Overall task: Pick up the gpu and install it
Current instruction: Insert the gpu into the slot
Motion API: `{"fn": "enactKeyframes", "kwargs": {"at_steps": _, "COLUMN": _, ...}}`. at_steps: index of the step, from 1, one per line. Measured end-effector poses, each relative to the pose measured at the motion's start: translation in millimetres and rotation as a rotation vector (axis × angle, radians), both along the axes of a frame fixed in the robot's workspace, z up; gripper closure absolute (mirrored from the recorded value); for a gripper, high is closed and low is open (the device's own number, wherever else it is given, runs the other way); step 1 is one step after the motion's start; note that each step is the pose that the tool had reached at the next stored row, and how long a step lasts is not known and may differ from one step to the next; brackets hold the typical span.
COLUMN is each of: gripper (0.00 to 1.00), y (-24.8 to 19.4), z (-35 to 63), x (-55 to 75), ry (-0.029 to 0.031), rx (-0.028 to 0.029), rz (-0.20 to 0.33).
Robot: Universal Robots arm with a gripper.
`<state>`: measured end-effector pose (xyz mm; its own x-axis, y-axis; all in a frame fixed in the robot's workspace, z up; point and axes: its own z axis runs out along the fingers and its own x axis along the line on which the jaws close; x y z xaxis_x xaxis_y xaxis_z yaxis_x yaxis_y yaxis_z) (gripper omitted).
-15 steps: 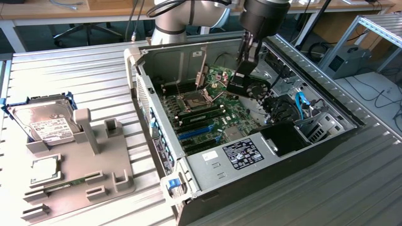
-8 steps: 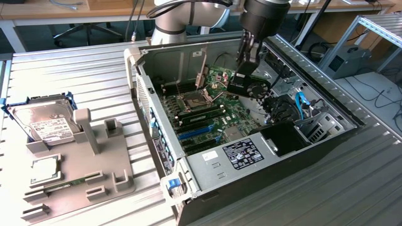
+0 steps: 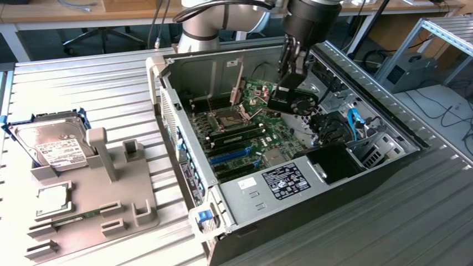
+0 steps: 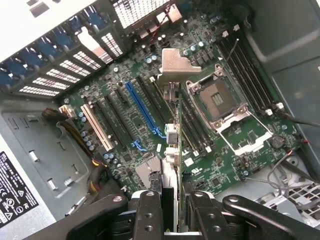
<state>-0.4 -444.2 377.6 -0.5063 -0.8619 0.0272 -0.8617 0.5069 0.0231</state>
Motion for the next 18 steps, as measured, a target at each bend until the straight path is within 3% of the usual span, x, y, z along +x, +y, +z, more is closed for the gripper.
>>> {"fn": "enactKeyframes", "kwargs": {"at_steps": 18, "gripper": 0.74, "y": 0.0, "z": -1.4, "x": 1.3, "ry": 0.0, "rx": 0.0, "rz": 0.09}}
